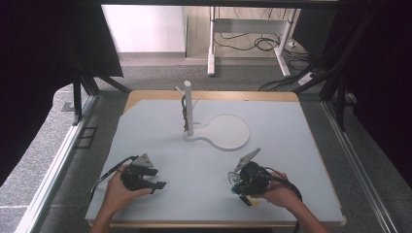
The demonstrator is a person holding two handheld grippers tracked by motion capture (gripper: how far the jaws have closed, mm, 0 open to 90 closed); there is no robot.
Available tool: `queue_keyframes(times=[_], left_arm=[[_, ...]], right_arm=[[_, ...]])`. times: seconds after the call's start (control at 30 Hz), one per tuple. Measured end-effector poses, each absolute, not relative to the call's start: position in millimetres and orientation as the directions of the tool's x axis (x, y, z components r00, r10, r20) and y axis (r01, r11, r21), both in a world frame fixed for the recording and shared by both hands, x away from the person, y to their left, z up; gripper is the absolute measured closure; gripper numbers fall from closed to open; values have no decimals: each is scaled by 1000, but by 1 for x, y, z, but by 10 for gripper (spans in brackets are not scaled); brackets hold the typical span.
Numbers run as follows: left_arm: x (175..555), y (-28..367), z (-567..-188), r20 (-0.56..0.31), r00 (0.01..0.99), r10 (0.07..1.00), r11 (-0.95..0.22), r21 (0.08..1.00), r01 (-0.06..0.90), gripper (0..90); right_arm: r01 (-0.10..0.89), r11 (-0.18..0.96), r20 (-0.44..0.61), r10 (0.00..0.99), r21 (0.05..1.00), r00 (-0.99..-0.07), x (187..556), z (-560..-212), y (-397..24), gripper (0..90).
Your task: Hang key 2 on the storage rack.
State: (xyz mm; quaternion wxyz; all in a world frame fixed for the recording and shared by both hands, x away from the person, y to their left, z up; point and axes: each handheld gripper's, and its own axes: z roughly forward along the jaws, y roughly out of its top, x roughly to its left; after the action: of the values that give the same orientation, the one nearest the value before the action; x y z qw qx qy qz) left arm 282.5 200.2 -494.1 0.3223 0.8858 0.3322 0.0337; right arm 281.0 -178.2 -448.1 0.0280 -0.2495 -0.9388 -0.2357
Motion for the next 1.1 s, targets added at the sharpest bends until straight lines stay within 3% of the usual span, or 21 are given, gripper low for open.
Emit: queue_keyframes(times=[0.4,1.1], left_arm=[[286,212,-498,-184,749,636,-526,607,595,381],[284,215,-494,-198,753,628,-514,622,591,382]], right_arm=[[555,758,233,504,341,-832,322,-407,-194,873],[624,699,273,562,348,-781,360,-378,-204,874]])
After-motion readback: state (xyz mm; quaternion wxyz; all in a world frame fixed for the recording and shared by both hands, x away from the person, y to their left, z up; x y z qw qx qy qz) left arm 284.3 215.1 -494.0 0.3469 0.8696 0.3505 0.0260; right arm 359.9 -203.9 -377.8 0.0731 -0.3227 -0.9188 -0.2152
